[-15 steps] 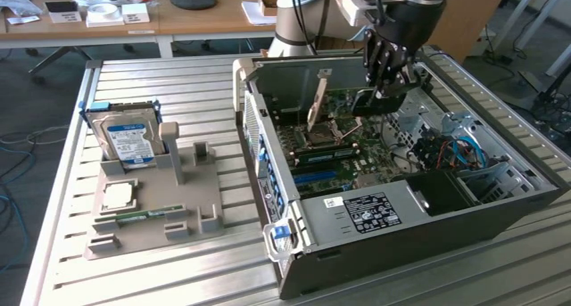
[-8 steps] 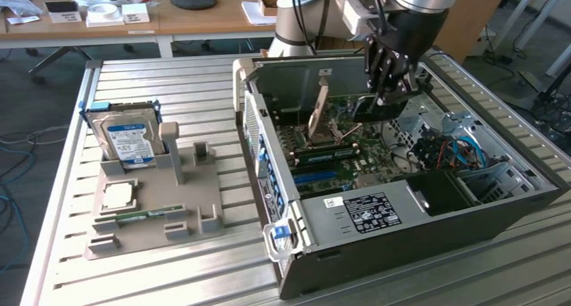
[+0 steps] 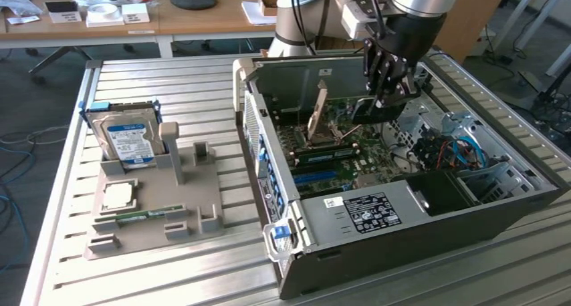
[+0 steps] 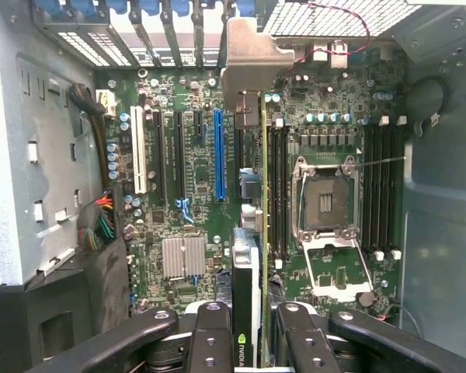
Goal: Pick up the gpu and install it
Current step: 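Insert the gpu into the slot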
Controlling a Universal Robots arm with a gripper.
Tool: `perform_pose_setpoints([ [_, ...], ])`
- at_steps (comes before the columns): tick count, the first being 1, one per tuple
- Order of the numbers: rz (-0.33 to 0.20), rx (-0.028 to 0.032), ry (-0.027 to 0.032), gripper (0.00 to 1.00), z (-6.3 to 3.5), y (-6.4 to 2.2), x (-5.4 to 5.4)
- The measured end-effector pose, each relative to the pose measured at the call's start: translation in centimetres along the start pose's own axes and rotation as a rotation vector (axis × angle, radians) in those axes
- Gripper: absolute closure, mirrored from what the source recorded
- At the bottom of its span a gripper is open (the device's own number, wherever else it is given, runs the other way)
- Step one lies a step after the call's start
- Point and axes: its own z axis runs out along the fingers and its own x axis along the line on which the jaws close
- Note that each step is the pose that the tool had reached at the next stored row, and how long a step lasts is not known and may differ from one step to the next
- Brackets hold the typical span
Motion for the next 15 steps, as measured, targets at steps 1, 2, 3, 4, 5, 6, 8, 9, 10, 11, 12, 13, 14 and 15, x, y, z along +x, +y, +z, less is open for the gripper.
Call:
perform_pose_setpoints([
  [1,0.000,0.0000,-0.0001,0.73,0.00,0.00,0.00],
  [2,0.000,0.0000,-0.0001,0.73,0.02,0.00,0.00],
  [3,0.000,0.0001,-0.0004,0.73,0.06,0.00,0.00],
  [4,0.000,0.0000,-0.0002,0.73,0.06,0.00,0.00],
  [5,0.000,0.0000,-0.0001,0.73,0.06,0.01,0.00],
  [6,0.000,0.0000,0.0000,0.73,0.06,0.01,0.00],
  [8,0.000,0.0000,0.0000,0.73,0.06,0.01,0.00],
  [9,0.000,0.0000,0.0000,0.73,0.06,0.01,0.00],
  [10,0.000,0.0000,0.0000,0.73,0.06,0.01,0.01],
  [11,0.000,0.0000,0.0000,0.73,0.08,0.01,0.01],
  [12,0.000,0.0001,-0.0002,0.73,0.14,0.01,0.01],
  [13,0.000,0.0001,-0.0002,0.73,0.21,0.01,0.02],
  [14,0.000,0.0000,-0.0001,0.73,0.30,0.02,0.03],
  [15,0.000,0.0000,0.0000,0.73,0.37,0.02,0.03],
])
